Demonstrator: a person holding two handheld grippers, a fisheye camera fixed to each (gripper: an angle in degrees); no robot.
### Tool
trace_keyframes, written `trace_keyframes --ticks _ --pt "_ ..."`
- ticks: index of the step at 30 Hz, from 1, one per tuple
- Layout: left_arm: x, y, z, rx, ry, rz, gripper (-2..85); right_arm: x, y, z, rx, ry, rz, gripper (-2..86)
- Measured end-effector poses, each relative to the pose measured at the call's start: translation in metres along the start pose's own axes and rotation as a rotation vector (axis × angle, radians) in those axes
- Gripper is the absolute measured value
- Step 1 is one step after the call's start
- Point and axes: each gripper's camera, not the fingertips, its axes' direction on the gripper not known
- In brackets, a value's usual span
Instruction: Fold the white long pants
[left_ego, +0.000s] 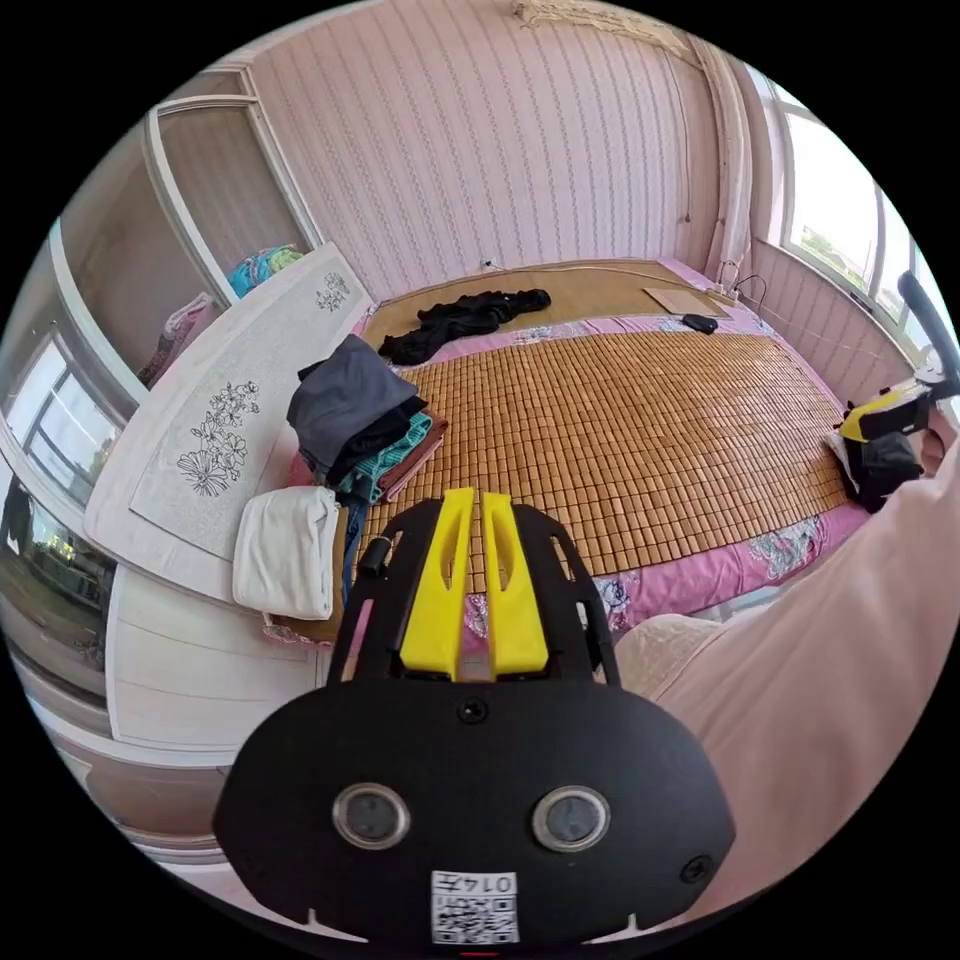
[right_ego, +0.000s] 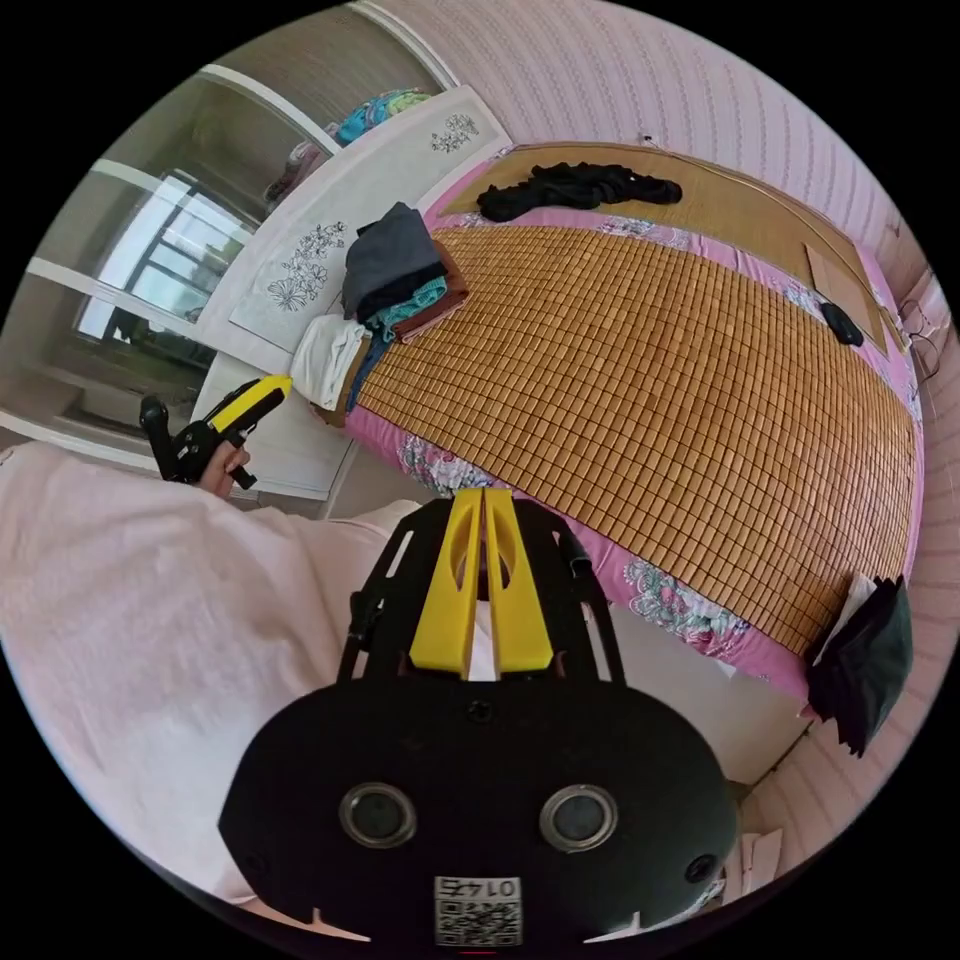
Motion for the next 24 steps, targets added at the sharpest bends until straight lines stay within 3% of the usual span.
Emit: trace_keyframes --ticks 7,13,18,24 --pt "-0.018 0.024 -0.067 0.027 -0.115 -0.201 -1.0 -0.018 0.04 0.044 -0.165 0.23 -0.188 -0.8" --pt "-0.025 0.026 -0.112 0.074 -0.174 -0.224 -0.7 0.0 0.078 0.088 -0.222 0.167 -0.147 -0.8" --pt "-0.068 0.022 -0.112 0.052 -0.072 -0.167 0.8 0.012 0.108 0.152 -0.193 0.114 -0.006 -0.8" --pt "-0.109 0.057 -0.097 0.039 -0.099 -0.13 5.2 0.025 0.129 0.25 -0.19 0.08 0.026 -0.8"
